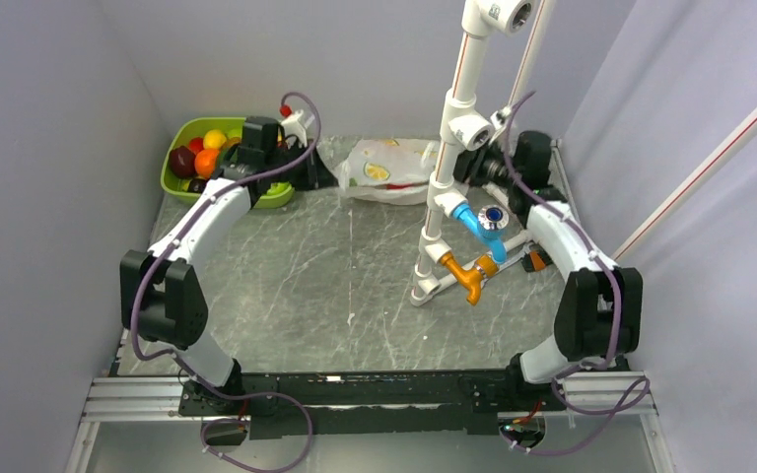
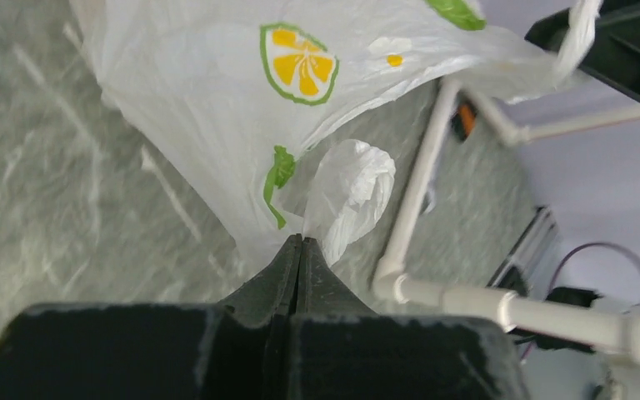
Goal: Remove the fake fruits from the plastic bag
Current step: Adjust the plastic bag at the center of the board.
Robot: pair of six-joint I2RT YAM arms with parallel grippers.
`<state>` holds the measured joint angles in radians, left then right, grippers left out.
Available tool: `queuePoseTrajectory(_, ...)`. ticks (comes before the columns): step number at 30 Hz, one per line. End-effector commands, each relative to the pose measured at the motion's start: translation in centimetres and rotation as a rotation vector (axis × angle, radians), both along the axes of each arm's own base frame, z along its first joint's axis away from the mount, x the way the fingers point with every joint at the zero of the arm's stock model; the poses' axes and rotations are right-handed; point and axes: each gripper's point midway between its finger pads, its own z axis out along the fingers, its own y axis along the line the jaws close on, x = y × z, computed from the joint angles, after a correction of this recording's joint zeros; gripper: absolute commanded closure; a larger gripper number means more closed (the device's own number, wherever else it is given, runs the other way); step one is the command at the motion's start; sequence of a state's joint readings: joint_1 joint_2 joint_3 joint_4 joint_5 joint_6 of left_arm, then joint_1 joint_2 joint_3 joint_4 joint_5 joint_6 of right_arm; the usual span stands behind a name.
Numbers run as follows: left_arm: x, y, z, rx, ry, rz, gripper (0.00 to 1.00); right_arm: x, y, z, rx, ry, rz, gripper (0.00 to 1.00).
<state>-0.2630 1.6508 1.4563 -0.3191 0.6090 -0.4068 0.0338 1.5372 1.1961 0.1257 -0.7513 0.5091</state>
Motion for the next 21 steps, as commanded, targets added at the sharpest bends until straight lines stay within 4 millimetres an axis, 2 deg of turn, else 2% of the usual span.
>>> queuePoseTrajectory(1, -1.4, 2.2, -2.2, 0.139, -0.052, -0.01, 1.0, -4.7, 3.8, -1.0, -0.077, -0.006, 0.056, 0.62)
queuePoseTrajectory(4, -2.3, 3.4, -3.7, 0.176, -0.039, 0.046, 1.0, -7.1, 3.7, -3.0, -0.182, 0.056, -0.013, 0.52)
queuePoseTrajectory(8, -2.4, 3.7, -3.1, 0.155, -0.052, 0.094, 0.99, -10.9, 3.2, -5.8, -0.17, 0.103, -0.03, 0.29)
queuePoseTrajectory(10, -2.4, 3.8, -2.8, 0.161, -0.055, 0.095, 0.9, -12.1, 2.7, -7.9, -0.204, 0.133, -0.032, 0.26)
queuePoseTrajectory(11, -2.5, 3.9, -2.8, 0.165, -0.055, 0.097, 0.83, -12.5, 2.3, -8.9, -0.225, 0.155, -0.038, 0.23)
queuePoseTrajectory(14, -2.6, 4.2, -2.3, 0.182, -0.086, 0.1, 0.69, -13.2, 1.9, -10.6, -0.268, 0.207, -0.031, 0.18)
queuePoseTrajectory(16, -2.9, 4.5, -1.1, 0.189, -0.137, 0.098, 0.53, -13.3, 1.9, -10.2, -0.27, 0.205, -0.028, 0.13)
queuePoseTrajectory(18, -3.3, 4.5, 0.2, 0.183, -0.198, 0.086, 0.37, -13.1, 2.0, -8.4, -0.252, 0.167, -0.034, 0.09)
queuePoseTrajectory(21, -3.9, 4.4, 2.3, 0.181, -0.311, 0.049, 0.24, -12.3, 2.0, -5.6, -0.212, 0.127, -0.07, 0.05)
